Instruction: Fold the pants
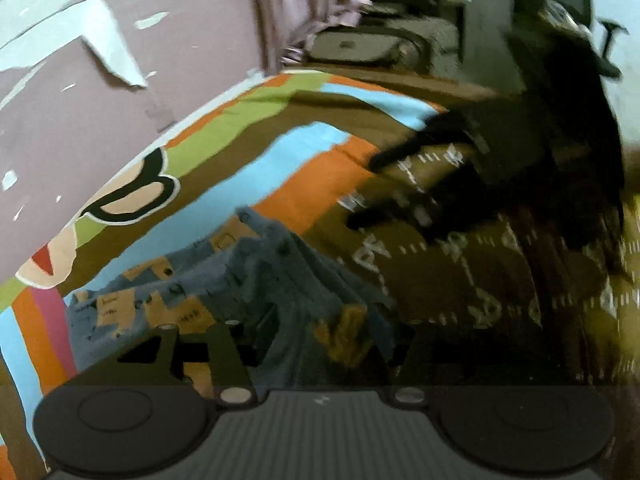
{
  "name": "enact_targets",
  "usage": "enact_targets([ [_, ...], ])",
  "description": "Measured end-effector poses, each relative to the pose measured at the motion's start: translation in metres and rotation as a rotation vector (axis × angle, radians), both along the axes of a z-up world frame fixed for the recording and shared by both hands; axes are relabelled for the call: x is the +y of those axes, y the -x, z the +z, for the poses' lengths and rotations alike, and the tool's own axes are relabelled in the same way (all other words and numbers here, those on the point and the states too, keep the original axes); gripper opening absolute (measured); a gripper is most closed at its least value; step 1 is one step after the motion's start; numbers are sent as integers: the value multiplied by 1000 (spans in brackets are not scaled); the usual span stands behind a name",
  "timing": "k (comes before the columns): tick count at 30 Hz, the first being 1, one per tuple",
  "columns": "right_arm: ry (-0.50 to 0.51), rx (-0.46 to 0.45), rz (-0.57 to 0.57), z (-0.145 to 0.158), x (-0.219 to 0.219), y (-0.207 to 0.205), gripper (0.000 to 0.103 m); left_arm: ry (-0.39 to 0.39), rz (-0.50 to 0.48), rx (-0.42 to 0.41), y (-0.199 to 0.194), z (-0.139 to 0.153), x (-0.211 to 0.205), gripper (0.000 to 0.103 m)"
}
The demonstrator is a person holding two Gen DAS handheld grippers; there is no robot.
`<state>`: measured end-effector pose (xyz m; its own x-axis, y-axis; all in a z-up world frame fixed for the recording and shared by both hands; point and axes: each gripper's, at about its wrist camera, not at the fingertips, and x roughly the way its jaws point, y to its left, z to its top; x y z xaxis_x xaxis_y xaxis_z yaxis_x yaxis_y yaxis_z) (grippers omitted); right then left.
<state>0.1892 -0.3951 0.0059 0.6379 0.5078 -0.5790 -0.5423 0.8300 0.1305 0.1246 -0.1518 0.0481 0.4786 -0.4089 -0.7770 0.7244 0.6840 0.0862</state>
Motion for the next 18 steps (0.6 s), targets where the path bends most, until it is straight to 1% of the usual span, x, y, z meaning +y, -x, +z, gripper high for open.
enact_targets([
  [2,-96,64,23,3,0,-8,70,-41,-39,-25,8,-8,-3,55],
  [4,-168,130,40,4,6,-15,68,-57,-38,-38,11,-14,-5,52],
  [6,-197,194,42,0,16,-23,64,-56,-24,-33,10,-18,-5,52],
  [9,-225,264,37,-10,28,-35,58,-57,-5,-20,7,-23,-6,43],
  [10,-235,281,26,-13,31,-39,54,-52,1,-12,7,-24,-5,36],
  [11,-255,299,19,-15,32,-42,46,-51,6,-3,6,-25,-5,30],
  [12,-266,308,17,-16,33,-44,39,-50,10,3,5,-25,-5,28],
  [13,-263,308,14,-17,35,-45,25,-42,16,2,5,-25,-3,23],
  [14,-253,305,13,-16,36,-46,17,-35,22,0,4,-25,-1,17],
  [18,-264,298,11,-7,28,-42,14,-2,15,-17,9,-16,2,14],
])
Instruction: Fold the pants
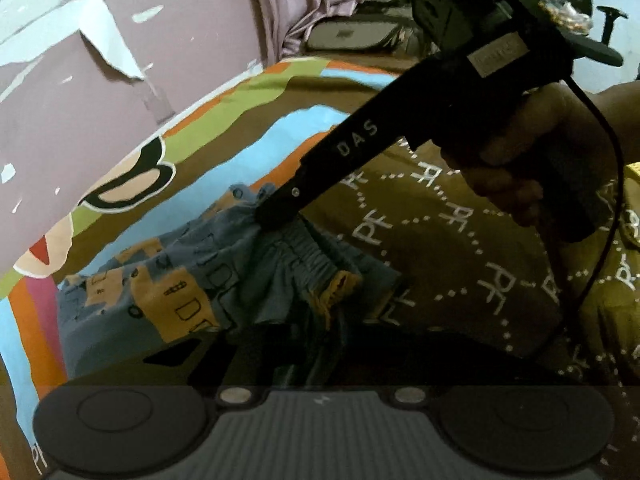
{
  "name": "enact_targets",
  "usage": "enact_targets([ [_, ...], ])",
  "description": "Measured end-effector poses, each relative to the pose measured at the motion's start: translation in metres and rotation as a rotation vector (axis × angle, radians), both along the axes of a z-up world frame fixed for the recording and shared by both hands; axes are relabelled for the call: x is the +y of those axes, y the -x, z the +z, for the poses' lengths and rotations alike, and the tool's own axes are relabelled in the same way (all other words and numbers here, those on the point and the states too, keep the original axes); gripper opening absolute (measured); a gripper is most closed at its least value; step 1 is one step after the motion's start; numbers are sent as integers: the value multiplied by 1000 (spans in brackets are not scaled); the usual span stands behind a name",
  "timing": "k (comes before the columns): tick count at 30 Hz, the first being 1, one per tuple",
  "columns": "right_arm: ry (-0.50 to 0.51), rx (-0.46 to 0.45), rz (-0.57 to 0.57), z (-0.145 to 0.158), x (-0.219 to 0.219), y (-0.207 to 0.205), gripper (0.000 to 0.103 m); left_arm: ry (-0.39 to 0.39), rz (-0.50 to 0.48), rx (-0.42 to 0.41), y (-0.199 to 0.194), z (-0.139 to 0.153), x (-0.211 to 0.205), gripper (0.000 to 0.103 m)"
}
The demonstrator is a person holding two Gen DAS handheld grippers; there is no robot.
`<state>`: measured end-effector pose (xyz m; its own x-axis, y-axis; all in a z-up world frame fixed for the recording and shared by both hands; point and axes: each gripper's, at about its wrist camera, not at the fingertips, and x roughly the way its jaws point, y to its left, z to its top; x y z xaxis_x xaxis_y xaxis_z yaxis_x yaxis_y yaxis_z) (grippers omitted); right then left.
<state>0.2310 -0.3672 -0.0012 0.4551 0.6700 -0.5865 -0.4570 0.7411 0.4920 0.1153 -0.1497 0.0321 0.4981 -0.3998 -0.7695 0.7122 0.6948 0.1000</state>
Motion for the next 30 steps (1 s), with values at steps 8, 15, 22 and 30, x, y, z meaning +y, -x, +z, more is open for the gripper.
enact_targets([
  [8,32,-17,-15,8,-7,6,13,56,8,66,-6,-5,-4,10],
  [15,197,-16,-34,-13,-1,13,34,56,-41,127,-9,-5,8,19],
  [22,357,-266,-28,18,9,36,55,33,-34,47,-12,46,64,53],
  [30,391,-334,243,15,61,60,24,127,222,5,-60,21,88,49],
])
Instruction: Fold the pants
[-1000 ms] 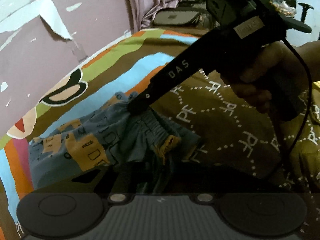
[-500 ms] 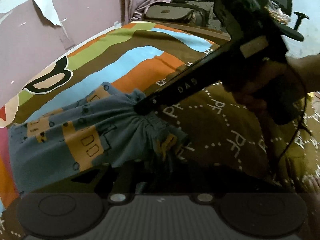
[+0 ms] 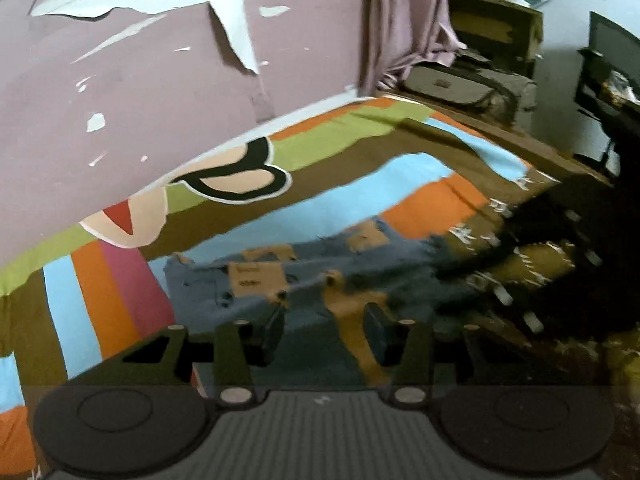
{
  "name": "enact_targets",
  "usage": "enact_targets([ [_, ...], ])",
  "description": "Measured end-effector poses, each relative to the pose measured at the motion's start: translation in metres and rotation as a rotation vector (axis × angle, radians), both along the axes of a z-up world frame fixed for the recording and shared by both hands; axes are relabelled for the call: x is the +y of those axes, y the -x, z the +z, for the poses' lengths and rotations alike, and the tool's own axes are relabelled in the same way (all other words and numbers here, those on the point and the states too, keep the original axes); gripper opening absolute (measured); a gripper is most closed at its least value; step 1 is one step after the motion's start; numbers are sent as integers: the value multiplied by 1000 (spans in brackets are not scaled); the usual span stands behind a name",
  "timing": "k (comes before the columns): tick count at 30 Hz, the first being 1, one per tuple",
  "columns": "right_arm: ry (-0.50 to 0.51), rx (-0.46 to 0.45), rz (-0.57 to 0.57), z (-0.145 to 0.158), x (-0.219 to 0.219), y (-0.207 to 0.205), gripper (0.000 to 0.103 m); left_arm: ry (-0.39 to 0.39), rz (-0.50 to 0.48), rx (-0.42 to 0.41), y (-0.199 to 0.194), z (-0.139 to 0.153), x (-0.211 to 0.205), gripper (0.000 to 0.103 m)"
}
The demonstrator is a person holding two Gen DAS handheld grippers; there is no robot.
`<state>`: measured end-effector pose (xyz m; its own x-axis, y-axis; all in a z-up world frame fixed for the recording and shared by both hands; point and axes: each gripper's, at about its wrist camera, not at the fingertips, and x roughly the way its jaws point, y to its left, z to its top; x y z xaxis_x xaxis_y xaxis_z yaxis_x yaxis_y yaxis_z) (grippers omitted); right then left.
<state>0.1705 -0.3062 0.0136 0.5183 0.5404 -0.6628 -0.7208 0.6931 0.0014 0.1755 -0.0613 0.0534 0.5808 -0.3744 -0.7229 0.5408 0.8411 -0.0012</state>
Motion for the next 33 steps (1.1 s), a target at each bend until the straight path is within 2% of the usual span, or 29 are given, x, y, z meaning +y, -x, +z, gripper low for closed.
enact_targets([
  [2,66,8,7,-11,1,4,24,-18,11,22,-9,-13,0,49],
  [5,120,-50,37,-20,-5,22,30,-51,-10,54,-12,-29,5,51],
  [9,102,-49,21,-23,-13,32,30,-117,-88,9,1,-35,7,54],
  [10,97,-45,23,-23,-14,31,31,-126,-90,13,6,-31,7,59],
  [11,85,-42,27,-20,-15,29,31,-122,-82,25,9,-26,7,70],
  [13,45,-68,20,-6,-21,29,32,-67,-65,37,20,-13,11,79],
  [15,17,-108,7,7,-25,26,32,-21,-72,44,32,-6,14,80],
  [16,2,-107,6,11,-24,20,32,-27,-83,55,36,-6,13,80],
  [19,-59,-63,25,13,-15,-2,32,-76,-106,120,41,-23,10,73],
  [20,-84,-23,37,11,-9,-13,32,-82,-98,148,41,-30,12,73],
  [22,-97,88,40,1,2,-35,31,-89,-120,125,48,-36,15,76],
  [24,-64,96,10,-9,7,-51,29,-141,-178,95,55,-39,12,80],
  [26,-76,124,-39,-17,-2,-66,17,-159,-199,82,58,-40,10,82],
  [28,-137,169,-106,-20,-18,-76,6,-150,-196,87,61,-40,11,84],
  [30,-170,179,-163,-18,-29,-79,10,-139,-194,96,60,-41,15,86],
  [31,-183,185,-186,-16,-33,-78,21,-139,-194,100,60,-42,16,87],
  [32,-202,191,-216,-11,-39,-77,38,-141,-191,108,60,-41,17,87],
  [33,-222,191,-229,-8,-45,-73,39,-140,-186,120,59,-39,16,87],
])
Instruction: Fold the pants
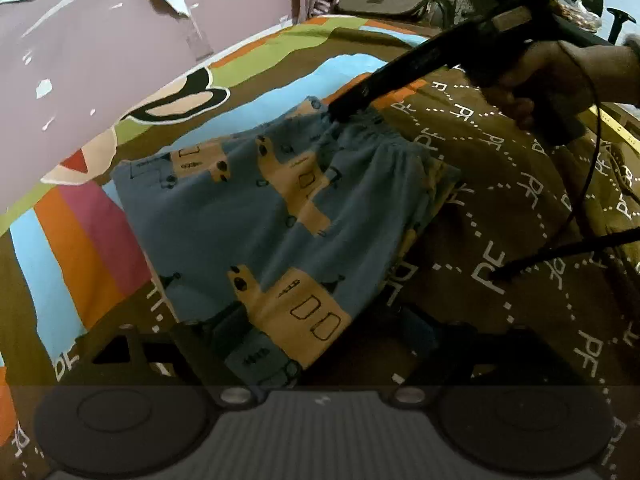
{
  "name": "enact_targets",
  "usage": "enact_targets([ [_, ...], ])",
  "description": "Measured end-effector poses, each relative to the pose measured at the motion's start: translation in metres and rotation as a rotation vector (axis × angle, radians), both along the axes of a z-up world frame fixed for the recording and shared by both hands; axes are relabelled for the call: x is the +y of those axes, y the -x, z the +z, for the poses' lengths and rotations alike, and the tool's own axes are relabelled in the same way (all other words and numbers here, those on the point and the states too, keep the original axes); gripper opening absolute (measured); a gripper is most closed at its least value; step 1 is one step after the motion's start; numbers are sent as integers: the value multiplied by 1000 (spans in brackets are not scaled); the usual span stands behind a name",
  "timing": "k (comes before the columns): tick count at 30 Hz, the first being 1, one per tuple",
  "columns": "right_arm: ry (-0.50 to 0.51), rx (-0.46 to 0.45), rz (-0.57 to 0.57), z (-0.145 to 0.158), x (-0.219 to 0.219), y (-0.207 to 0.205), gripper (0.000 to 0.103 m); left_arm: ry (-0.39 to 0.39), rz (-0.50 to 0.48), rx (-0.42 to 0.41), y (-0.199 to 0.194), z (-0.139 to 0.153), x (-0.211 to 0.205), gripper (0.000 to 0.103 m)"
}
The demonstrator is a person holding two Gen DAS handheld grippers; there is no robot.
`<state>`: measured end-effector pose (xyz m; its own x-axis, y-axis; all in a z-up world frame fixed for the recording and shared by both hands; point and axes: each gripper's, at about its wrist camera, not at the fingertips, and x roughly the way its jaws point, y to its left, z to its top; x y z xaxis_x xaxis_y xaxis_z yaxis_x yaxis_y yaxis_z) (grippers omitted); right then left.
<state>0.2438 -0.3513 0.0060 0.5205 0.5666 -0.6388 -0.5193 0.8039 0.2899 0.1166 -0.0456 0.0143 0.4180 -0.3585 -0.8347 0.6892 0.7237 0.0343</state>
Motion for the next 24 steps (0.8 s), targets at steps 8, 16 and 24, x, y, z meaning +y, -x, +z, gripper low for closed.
enact_targets([
  [8,92,-136,65,15,15,52,38,212,213,-1,0,39,16,95],
  [16,293,-212,59,-25,27,100,72,-15,310,93,-11,-10,5,101],
  [24,177,-165,37,-14,-2,101,87,-3,308,162,-4,-1,28,102],
])
